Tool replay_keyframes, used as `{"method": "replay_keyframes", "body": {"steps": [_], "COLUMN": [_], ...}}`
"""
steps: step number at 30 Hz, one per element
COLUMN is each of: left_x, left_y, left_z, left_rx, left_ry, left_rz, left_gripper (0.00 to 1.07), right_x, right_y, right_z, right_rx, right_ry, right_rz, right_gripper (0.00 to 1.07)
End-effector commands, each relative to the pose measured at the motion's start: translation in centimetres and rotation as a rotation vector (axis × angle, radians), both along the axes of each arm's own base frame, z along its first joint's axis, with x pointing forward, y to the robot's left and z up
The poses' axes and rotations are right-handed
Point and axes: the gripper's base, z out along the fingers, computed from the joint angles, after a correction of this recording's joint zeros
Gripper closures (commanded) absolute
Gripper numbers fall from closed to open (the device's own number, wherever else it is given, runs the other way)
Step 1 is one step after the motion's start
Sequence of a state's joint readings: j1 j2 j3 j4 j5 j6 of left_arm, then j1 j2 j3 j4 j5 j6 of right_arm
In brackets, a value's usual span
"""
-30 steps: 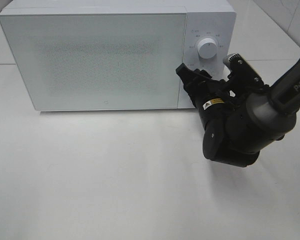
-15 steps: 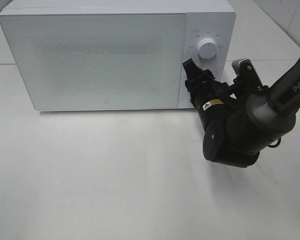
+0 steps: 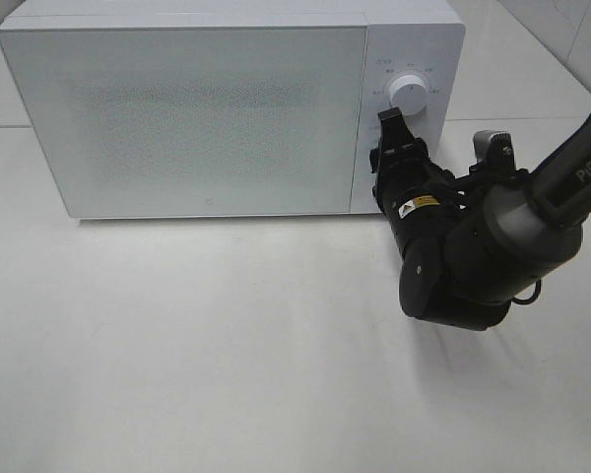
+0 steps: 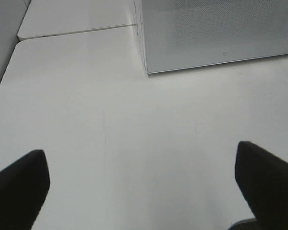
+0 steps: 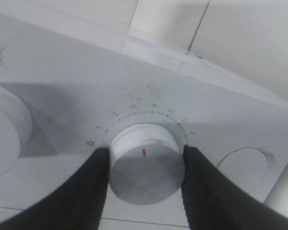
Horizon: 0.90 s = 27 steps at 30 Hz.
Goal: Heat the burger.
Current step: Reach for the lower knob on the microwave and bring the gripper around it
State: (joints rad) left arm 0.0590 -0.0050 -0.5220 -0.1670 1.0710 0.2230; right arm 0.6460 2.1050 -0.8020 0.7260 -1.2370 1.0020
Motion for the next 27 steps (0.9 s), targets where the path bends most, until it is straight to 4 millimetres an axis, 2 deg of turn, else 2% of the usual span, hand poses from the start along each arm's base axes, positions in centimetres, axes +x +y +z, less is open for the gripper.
{"method": "replay_keyframes", "body": {"steps": [1, 14, 23, 26, 27], "left_x": [-0.2, -0.2, -0.2, -0.2, -0.2], "left_y": [-0.1, -0.1, -0.1, -0.1, -0.1], "left_z": [-0.1, -0.1, -0.1, -0.1, -0.1], "left_rx": [-0.009, -0.009, -0.009, -0.009, -0.009], "left_ry": [-0.009, -0.009, -0.009, -0.009, -0.009], "left_rz": [0.0, 0.0, 0.0, 0.0, 0.0], "left_gripper": [0.09, 0.09, 0.09, 0.09, 0.09], "right_x": [0.3, 0.4, 0.4, 0.4, 0.4], "right_y": [2.6, 1.7, 1.5, 1.4, 1.1], "right_z": [3.1, 2.9, 2.8, 2.8, 2.7], "right_rx": [0.084, 0.351, 0.388, 0.392, 0.398], "right_ry": [-0.243, -0.213, -0.211, -0.209, -0.206], "right_rz": [0.177, 0.055, 0.034, 0.017, -0.01], "right_gripper": [1.06, 1.06, 1.05, 1.01, 0.93]}}
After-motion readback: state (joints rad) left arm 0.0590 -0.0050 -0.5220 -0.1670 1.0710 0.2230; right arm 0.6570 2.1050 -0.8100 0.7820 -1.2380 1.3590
